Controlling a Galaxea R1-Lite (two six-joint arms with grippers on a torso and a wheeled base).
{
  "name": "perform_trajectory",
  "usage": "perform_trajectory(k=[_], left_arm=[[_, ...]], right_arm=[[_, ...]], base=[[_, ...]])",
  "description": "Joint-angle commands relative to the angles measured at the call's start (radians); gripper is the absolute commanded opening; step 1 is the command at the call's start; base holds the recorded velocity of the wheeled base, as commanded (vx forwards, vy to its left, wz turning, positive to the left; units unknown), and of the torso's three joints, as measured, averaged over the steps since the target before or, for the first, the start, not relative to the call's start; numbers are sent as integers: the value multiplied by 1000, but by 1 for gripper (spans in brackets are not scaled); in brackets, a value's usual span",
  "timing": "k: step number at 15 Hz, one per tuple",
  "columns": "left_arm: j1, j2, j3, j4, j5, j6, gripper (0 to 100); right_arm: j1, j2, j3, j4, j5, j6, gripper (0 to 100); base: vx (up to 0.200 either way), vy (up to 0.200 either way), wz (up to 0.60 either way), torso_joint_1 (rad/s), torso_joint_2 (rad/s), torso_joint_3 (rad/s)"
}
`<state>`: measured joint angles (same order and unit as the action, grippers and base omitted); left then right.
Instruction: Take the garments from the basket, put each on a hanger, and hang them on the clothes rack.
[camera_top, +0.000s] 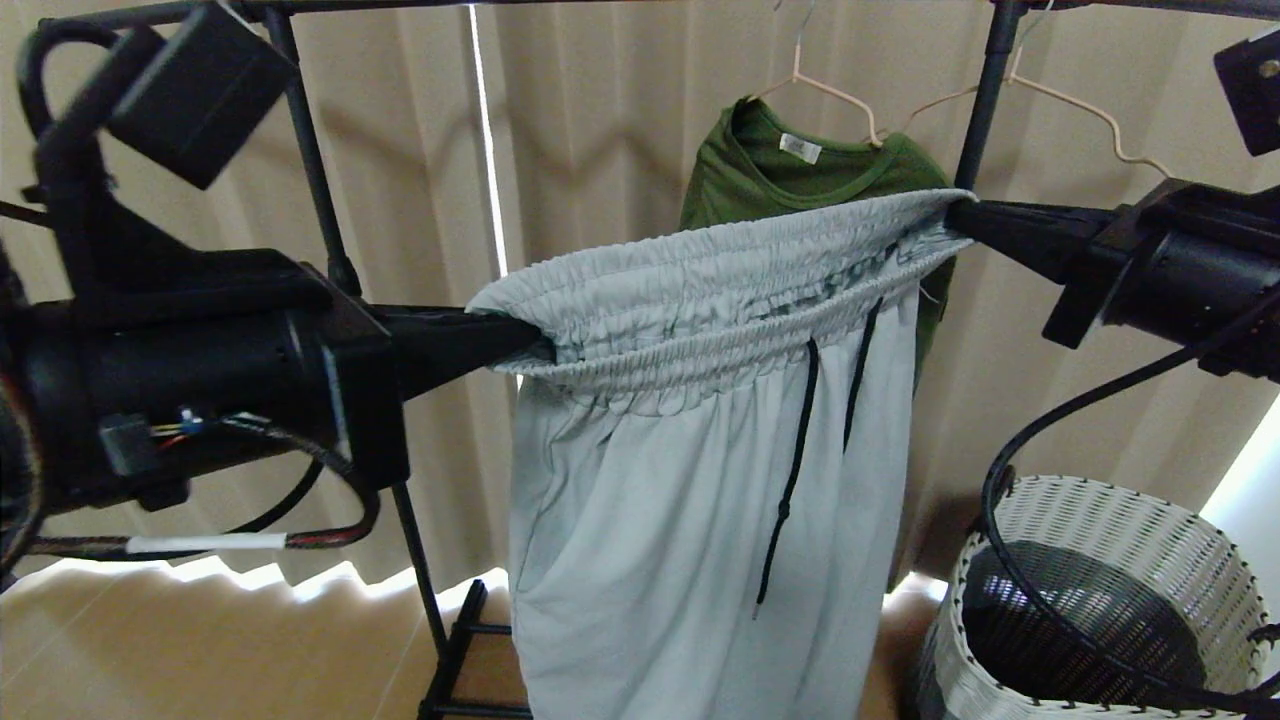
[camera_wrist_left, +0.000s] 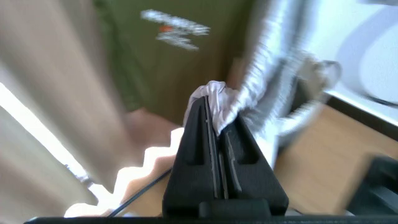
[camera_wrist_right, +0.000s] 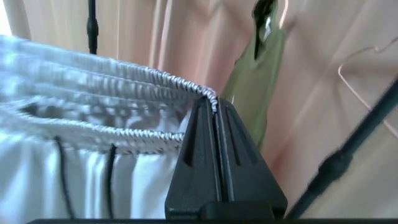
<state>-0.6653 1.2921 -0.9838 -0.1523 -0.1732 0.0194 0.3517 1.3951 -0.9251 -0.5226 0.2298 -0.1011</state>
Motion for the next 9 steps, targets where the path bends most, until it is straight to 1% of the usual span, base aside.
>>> perform_trajectory(k=[1, 2, 4, 7, 8, 9], left_arm=[[0, -83, 25, 5, -38, -1, 0], [0, -97, 34, 8, -58, -1, 0], [-7, -97, 51, 4, -68, -1, 0], [-22, -100, 56, 4, -75, -2, 0], [-34, -108, 56, 2, -75, -2, 0], [-46, -112, 56, 4, -75, -2, 0]], right_arm=[[1, 55, -32, -1, -1, 0, 0], [1, 76, -64, -1, -1, 0, 0], [4, 101, -103, 1, -3, 0, 0], [23, 125, -107, 1, -75, -5, 0], [29, 130, -115, 1, -92, -5, 0], [29, 130, -118, 1, -92, -5, 0]], base=[[0, 0, 0, 0, 0, 0], [0, 0, 0, 0, 0, 0], [0, 0, 0, 0, 0, 0], [0, 0, 0, 0, 0, 0], [0, 0, 0, 0, 0, 0], [0, 0, 0, 0, 0, 0]])
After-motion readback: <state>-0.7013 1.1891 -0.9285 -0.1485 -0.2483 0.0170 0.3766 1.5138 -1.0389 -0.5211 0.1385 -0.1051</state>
